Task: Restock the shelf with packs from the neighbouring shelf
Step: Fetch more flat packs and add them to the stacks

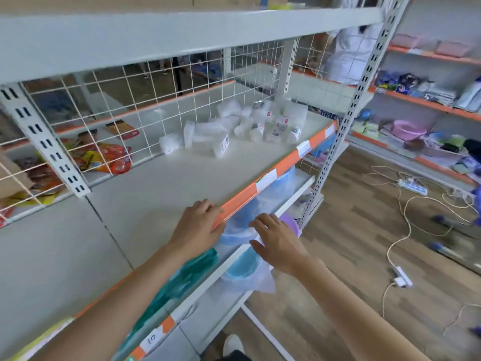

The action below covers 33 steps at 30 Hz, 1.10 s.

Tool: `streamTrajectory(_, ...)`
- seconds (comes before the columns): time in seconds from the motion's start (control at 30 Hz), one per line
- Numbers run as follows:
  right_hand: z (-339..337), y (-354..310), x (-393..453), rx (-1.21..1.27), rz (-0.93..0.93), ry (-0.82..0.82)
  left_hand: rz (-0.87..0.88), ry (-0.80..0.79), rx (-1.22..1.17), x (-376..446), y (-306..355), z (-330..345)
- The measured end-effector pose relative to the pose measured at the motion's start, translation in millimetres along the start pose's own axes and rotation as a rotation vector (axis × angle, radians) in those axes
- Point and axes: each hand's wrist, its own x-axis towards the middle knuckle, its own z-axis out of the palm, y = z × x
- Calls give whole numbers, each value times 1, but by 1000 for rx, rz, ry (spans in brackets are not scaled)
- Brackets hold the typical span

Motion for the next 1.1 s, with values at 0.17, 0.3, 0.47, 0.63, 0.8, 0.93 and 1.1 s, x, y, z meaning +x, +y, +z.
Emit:
streamTrajectory(0.17, -17, 60, 75, -25, -33, 18, -108, -62, 26, 72, -11, 26)
streamTrajectory(0.3, -9, 88, 109, 19, -25, 59, -174, -96, -1, 102, -20, 39)
streamTrajectory(0.47, 5, 117, 149, 68, -67, -36, -245, 7, 42, 138, -32, 41)
streamTrajectory(0.63, 6, 139, 210, 77, -196, -93, -424, 129, 77, 189, -46, 43)
streamTrajectory(0.8, 1, 169, 264, 120, -318, -83, -560, 109, 80, 243, -57, 53)
streamTrajectory(0.93, 2, 186, 295, 153, -389, -81, -695, 103, 11, 254, -60, 64)
streamTrajectory(1.1, 11, 175, 337, 157, -521, -112, -789, 86, -22, 220, -51, 56)
